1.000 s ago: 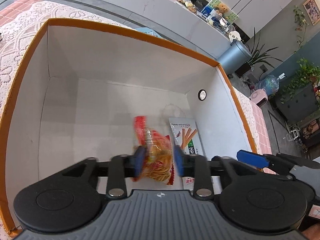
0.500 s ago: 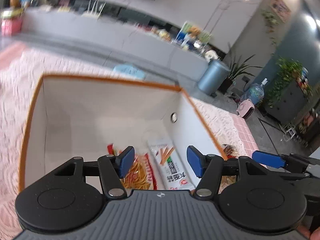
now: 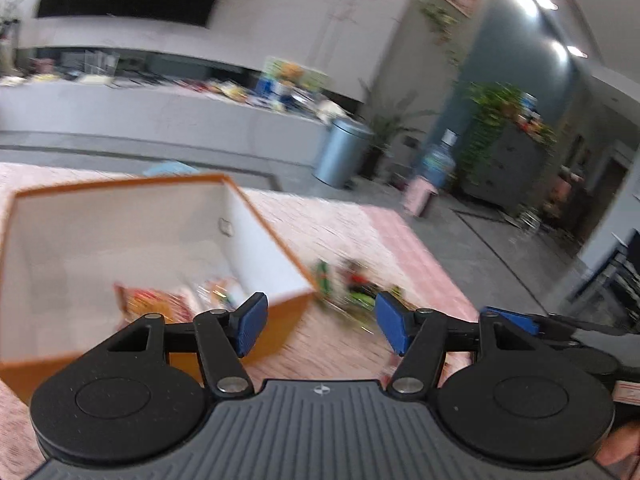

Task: Organize snacks
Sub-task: 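Move both open grippers back to the remaining snack pile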

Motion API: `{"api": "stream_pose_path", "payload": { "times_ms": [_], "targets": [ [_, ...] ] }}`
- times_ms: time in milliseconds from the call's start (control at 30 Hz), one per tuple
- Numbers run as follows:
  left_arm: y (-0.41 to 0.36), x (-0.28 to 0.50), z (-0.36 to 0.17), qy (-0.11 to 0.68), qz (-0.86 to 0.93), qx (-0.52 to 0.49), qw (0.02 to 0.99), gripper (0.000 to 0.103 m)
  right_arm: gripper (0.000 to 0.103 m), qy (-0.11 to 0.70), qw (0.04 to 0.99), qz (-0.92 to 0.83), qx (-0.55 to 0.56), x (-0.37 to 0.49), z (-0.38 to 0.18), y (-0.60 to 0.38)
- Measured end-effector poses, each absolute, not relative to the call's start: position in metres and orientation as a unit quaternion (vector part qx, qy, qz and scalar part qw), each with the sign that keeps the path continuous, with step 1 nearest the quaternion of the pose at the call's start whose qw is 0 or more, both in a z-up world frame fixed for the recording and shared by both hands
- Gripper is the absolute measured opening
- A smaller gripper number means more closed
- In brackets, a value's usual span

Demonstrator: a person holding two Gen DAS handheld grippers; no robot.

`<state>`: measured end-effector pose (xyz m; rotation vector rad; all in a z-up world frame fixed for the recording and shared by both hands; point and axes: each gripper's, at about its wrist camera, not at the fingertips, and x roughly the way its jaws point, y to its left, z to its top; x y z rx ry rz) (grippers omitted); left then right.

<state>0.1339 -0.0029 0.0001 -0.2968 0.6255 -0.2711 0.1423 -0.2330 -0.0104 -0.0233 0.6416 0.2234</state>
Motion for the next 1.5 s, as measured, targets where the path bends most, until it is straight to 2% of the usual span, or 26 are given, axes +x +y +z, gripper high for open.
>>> {"api": "stream_pose_path", "payload": {
  "times_ms": [133,333,600,867,933,1067,1200,1267,1333,1400,1467,1500],
  "targets": [
    [-0.025,0.134,-0.011,0.333,-0.153,-0.126,0.922,0.073,0.066,0.317,0.945,0.087,-0.006,0.126,-0.022,-0.257],
    [-0.050,0.137,-0.033,0.380,-0.171,-0.121,0.901,0.081,0.070,0.335,0.941,0.058,-0.007,0.111,-0.047,-0.284],
    [-0.070,0.131,-0.057,0.401,-0.206,-0.101,0.887,0.081,0.072,0.375,0.927,0.014,-0.007,0.124,-0.067,-0.319],
    [-0.089,0.142,-0.085,0.435,-0.211,-0.095,0.870,0.080,0.071,0.406,0.913,0.016,0.031,0.139,-0.088,-0.337],
    [-0.094,0.146,-0.091,0.442,-0.206,-0.086,0.869,0.080,0.066,0.415,0.908,0.021,0.050,0.143,-0.091,-0.341],
    [-0.100,0.151,-0.100,0.445,-0.190,-0.050,0.874,0.080,0.066,0.439,0.894,0.027,0.088,0.153,-0.100,-0.350],
    [-0.097,0.160,-0.111,0.474,-0.183,-0.049,0.860,0.080,0.066,0.453,0.887,0.037,0.085,0.158,-0.106,-0.347],
    [-0.094,0.163,-0.115,0.484,-0.185,-0.057,0.853,0.080,0.058,0.462,0.883,0.043,0.071,0.160,-0.109,-0.343],
    [-0.092,0.162,-0.116,0.487,-0.190,-0.061,0.850,0.080,0.044,0.475,0.877,0.048,0.056,0.164,-0.114,-0.338],
    [-0.091,0.161,-0.118,0.490,-0.198,-0.057,0.847,0.080,0.043,0.489,0.870,0.056,0.039,0.167,-0.118,-0.332],
    [-0.091,0.159,-0.119,0.496,-0.203,-0.049,0.843,0.076,0.036,0.501,0.863,0.070,0.022,0.170,-0.121,-0.326],
    [-0.092,0.159,-0.120,0.499,-0.205,-0.042,0.841,0.074,0.027,0.506,0.860,0.072,0.014,0.171,-0.123,-0.324]
  ]
}}
